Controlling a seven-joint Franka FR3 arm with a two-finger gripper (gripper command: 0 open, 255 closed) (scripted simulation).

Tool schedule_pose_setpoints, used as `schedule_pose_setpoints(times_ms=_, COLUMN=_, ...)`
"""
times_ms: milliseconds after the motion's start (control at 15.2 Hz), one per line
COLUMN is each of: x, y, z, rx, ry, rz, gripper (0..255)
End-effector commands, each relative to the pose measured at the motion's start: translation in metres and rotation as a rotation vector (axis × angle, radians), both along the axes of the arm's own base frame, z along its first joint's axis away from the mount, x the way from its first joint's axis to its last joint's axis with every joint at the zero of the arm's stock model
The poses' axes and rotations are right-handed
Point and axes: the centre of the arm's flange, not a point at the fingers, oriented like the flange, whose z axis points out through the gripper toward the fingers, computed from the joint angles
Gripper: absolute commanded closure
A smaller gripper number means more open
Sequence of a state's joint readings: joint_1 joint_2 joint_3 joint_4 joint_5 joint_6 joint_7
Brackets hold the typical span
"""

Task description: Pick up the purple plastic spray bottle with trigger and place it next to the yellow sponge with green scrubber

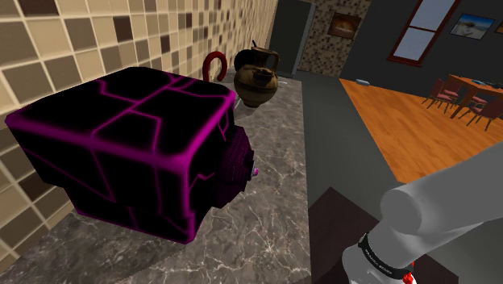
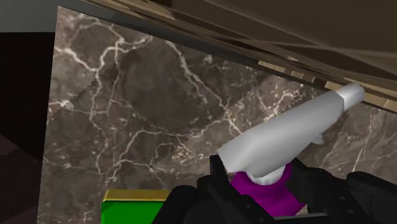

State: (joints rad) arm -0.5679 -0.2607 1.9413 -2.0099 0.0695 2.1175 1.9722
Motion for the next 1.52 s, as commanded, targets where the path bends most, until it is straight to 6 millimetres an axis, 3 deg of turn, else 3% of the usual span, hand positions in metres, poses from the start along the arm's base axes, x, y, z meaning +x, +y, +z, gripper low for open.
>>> schedule_pose_setpoints(times_ms=0, x=0.001, y=0.0, z=-0.011, rx=0.0, ry=0.002, rz=-0.001, gripper=255)
schedule_pose_setpoints(times_ms=726, x=0.001, y=0.0, z=-0.07, rx=0.0, ry=0.002, rz=-0.001, gripper=255)
schedule_pose_setpoints(times_ms=1254, x=0.001, y=0.0, z=-0.07, rx=0.0, ry=0.002, rz=-0.001, gripper=255)
schedule_pose_setpoints(times_ms=1320, x=0.001, y=-0.001, z=-0.069, rx=0.0, ry=0.002, rz=-0.001, gripper=0)
schedule_pose_setpoints(times_ms=1452, x=0.0, y=-0.001, z=-0.071, rx=0.001, ry=0.002, rz=-0.001, gripper=0)
